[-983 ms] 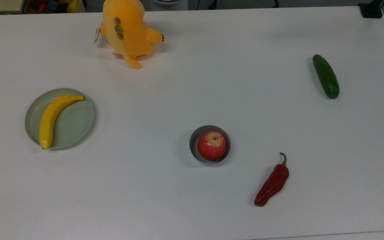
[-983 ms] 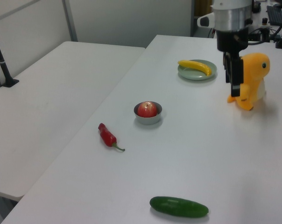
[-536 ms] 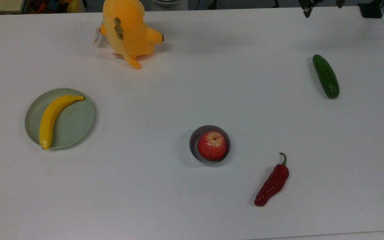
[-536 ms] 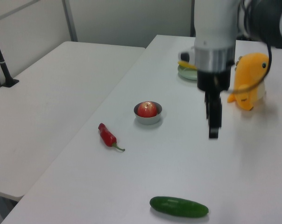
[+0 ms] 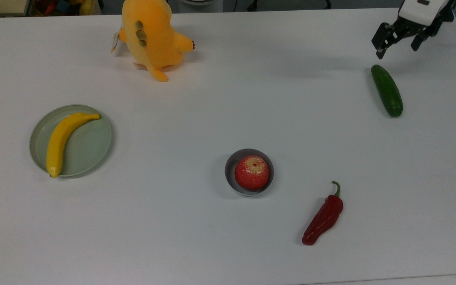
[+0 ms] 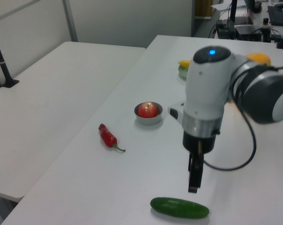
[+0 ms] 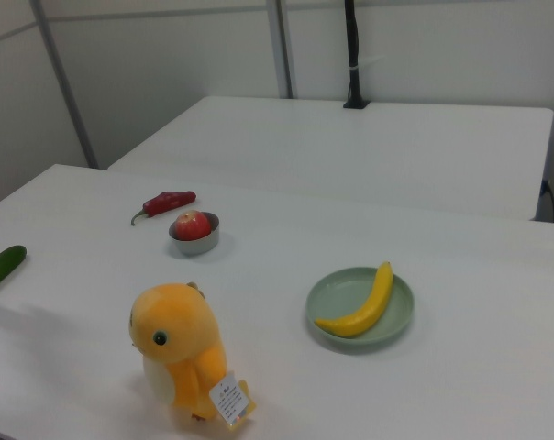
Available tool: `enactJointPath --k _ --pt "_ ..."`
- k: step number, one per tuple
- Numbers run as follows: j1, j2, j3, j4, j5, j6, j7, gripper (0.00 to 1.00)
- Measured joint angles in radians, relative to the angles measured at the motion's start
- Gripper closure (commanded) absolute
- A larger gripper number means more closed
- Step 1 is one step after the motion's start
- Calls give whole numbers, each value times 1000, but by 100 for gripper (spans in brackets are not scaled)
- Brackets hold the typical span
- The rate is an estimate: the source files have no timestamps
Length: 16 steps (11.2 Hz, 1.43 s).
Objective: Put the cucumber on the left side of the bowl
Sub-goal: 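Move the open gripper over the green cucumber and lower it, then close the gripper around the middle of the green cucumber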
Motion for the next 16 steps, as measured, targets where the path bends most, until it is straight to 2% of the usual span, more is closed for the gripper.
enactJointPath --k 6,10,11,12,13,15,16 --pt "17 90 0 -4 -118 111 126 0" --pt "19 135 0 -10 -164 138 168 0" --pt "19 139 0 -12 -165 138 170 4" --pt "19 143 0 -16 -165 138 173 19" --pt "19 146 0 -18 -165 138 176 41" --pt "16 149 -1 -20 -165 138 180 98" --pt "12 149 0 -20 -165 139 180 100"
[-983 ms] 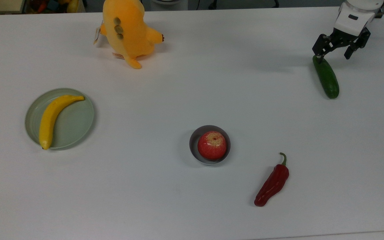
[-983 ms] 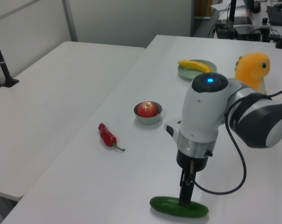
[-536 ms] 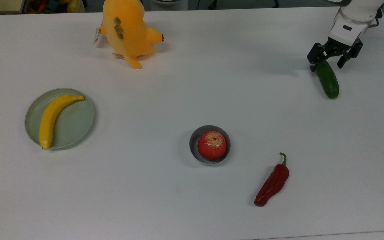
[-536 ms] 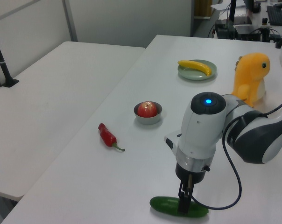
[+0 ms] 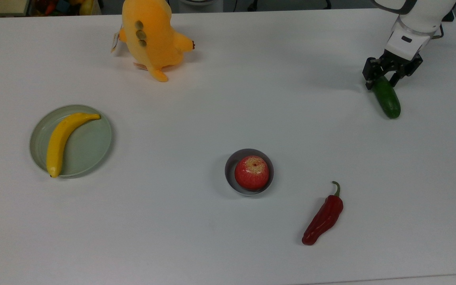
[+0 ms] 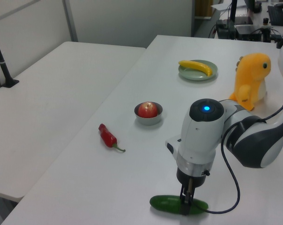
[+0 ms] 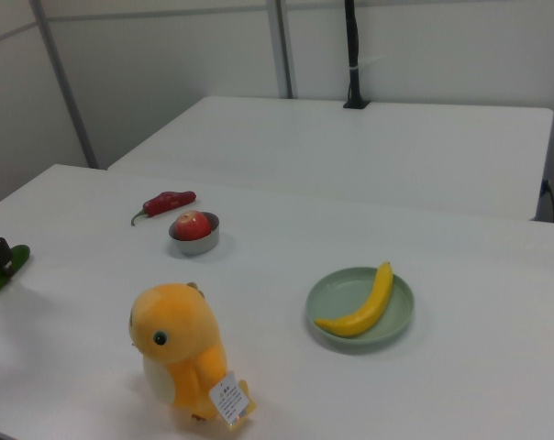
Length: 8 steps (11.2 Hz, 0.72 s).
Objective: Put the cucumber on the left side of the bowl
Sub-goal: 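Close the gripper around the middle of the green cucumber, then carry the cucumber toward the metal bowl holding the apple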
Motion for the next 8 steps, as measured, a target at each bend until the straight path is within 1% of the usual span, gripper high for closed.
enactJointPath --k 4,8 --pt "-8 -1 7 1 0 0 0 100" --pt "-52 -21 8 15 0 1 0 100"
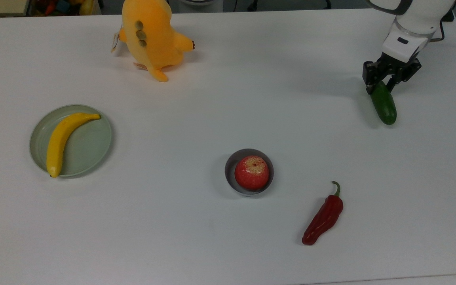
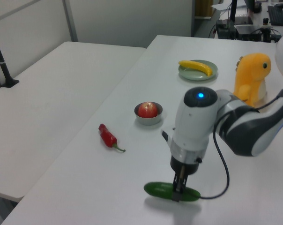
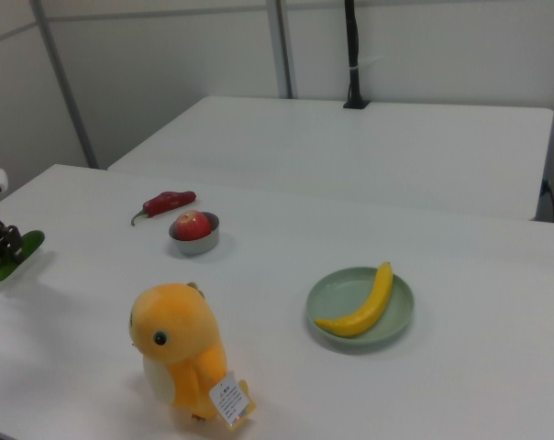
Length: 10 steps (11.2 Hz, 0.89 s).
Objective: Put the cucumber on the left side of the bowl
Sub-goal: 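Carry the cucumber toward the metal bowl holding the apple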
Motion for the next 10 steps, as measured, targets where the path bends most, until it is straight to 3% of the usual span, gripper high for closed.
enactJointPath --k 5,10 --pt "-140 -34 1 52 0 1 -34 100" --pt "-318 -32 2 63 3 72 -188 100"
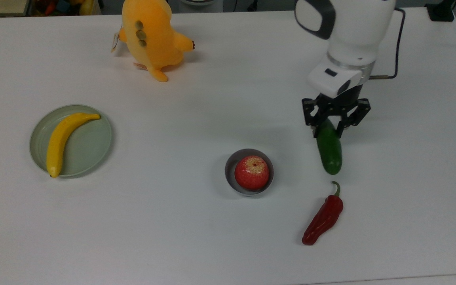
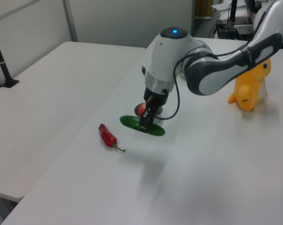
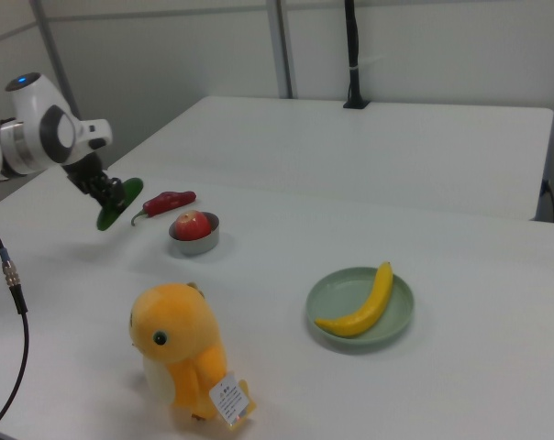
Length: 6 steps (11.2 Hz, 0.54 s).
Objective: Put the cucumber on the left side of the bowl
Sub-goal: 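Carry the cucumber toward the metal bowl holding the apple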
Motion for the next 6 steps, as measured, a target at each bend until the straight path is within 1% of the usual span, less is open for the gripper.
enactJointPath --k 2,6 --pt "-45 5 1 -1 0 30 -40 100" --pt "-67 30 2 -4 0 31 -60 100"
